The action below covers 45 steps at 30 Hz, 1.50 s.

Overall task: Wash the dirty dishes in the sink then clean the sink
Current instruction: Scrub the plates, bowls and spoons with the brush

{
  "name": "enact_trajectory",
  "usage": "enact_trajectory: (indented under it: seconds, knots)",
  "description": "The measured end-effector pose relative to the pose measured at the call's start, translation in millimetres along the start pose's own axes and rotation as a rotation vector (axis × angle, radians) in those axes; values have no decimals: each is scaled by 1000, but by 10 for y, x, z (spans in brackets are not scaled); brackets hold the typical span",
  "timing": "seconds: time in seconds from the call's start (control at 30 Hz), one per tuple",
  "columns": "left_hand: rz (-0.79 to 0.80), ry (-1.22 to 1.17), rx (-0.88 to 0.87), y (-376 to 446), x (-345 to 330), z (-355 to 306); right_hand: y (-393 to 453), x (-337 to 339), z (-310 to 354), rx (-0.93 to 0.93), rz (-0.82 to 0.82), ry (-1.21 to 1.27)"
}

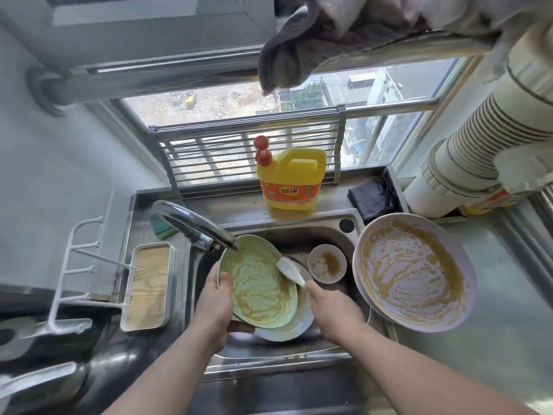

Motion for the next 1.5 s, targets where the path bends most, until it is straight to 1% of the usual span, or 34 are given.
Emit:
enact_trajectory:
  seconds: [0.07, 0.1, 0.2, 0.27, 0.3, 0.4, 0.47, 0.57, 0.6, 0.67, 0.73, 0.8, 0.87, 0.9, 0.97, 1.07, 1.13, 1.17, 1.23, 1.33, 1.4, 1.43, 1.5]
  knots:
    - [7, 42, -24, 21, 63, -13, -118, -63, -102, -2, 8, 10]
    - [20, 72, -42, 11, 65, -8, -123, -25, -33, 22, -8, 22]
    - [78, 253, -147, -66, -35, -20, -3, 306, 404, 141, -132, 37]
    - [50, 285, -170, -90, -34, -57, 27, 483, 652, 197, -198, 13]
    - [37, 286, -180, -91, -15, -86, 62, 491, 658, 179, -188, 17]
    - [33, 372, -287, -54, 58, -279, 133, 218, 328, 29, -65, 65]
    - [44, 454, -383, -18, 95, -414, 83, -135, 132, -46, 48, 231]
    - [31, 571, -547, -34, 102, -593, -202, -676, 221, -44, 250, 512]
    - [35, 587, -579, -55, 87, -625, -274, -781, 254, -39, 283, 547]
    - [72, 583, -606, -90, 36, -603, -263, -793, 173, -57, 260, 509]
    - [116, 572, -586, -108, 10, -521, -103, -539, 14, -88, 156, 397]
    - [129, 570, -544, -101, 28, -432, 64, -140, -54, -71, 27, 285]
    - [126, 565, -500, -106, 19, -370, 145, 132, -31, -38, -74, 233]
    - [115, 548, -478, -105, 10, -355, 150, 157, -15, -37, -92, 221]
    - [71, 503, -466, -87, 3, -386, 50, -94, 44, -50, -36, 237]
    - [28, 448, -487, -41, -20, -466, -322, -702, 215, -31, 125, 399]
    - [-15, 431, -471, -2, 42, -417, -465, -825, 258, -11, 194, 447]
    - [-33, 414, -450, 19, 92, -366, -444, -777, 222, -11, 204, 420]
    - [-14, 382, -416, 52, 144, -269, -275, -512, 62, -55, 165, 350]
    - [111, 223, -339, 98, 70, -80, 20, 72, -44, -111, 66, 340]
    - [167, 142, -276, 110, -31, 53, 70, 320, 227, -42, 44, 430]
    - [177, 103, -259, 111, -82, 80, 31, 345, 416, 4, 73, 489]
    - [148, 29, -241, 148, -130, 76, -134, 215, 764, 79, 168, 606]
Point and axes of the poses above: each hand's wrist, its own y-axis towards the middle knuckle, its own x-axis out of the back of the hand, z = x × y, the point moved 10 cm from there along y, towards the middle knuckle, and after that the axes turned 14 degrees about -x, right-handed, at the moved point
